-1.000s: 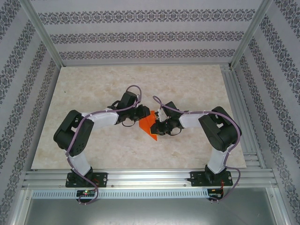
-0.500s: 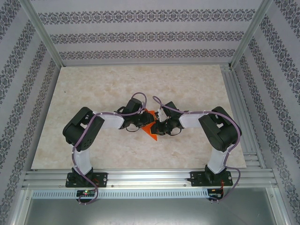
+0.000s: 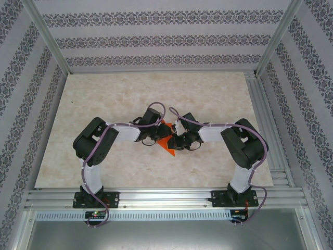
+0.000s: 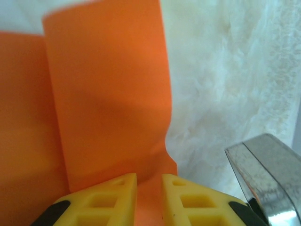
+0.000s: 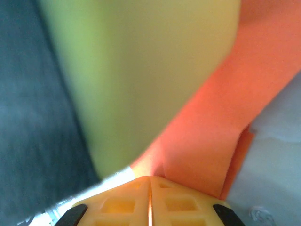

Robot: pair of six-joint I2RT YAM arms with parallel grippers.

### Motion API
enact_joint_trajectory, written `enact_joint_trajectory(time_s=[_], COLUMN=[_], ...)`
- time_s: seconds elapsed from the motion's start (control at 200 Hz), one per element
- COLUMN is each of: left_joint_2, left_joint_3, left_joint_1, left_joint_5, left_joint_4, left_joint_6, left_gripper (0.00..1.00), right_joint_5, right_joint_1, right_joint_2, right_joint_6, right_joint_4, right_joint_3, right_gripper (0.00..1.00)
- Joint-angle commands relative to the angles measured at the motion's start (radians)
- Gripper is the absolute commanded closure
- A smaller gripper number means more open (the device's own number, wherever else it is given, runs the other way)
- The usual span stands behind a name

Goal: Fold a paper plane with a square sheet of paper (fold left side to right side)
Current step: Fourth fold the wing at the center of the table.

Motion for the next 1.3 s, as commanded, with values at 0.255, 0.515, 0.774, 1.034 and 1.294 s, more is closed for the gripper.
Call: enact_joint_trajectory(time_s=[0.255,0.515,0.774,1.034,1.294], left_joint_2=[0.051,0.105,0.144,0.199,0.176], left_joint_3=[0.075,0.111,0.193,0.267,0.267], left_joint_1=[0.078,0.137,0.179,0.217,0.304], left_joint_5=[-0.144,-0.149,-0.125,-0.136,-0.12], left_joint_4=[-0.104,-0.085,-0.113,-0.149,-0.158], left_joint_6=[0.132,0.144,0.177,0.197,0.236], left_gripper=[0.76,0.76,0.75,0.75,0.73], right_joint_5=[0.114,0.114,0.114,0.114,0.106], right_joint_1=[0.009,0.009,0.011,0.012,0.012], right_joint_2=[0.026,0.022,0.023,0.017,0.021], right_joint_6=[-0.027,-0.027,-0.033,-0.03,-0.03], right_joint_4=[-0.155,-0.158,-0.161,-0.157,-0.149], right_joint_3=[-0.031,-0.03,-0.03,-0.036,-0.034], right_gripper=[0.9,0.9,0.9,0.9,0.9])
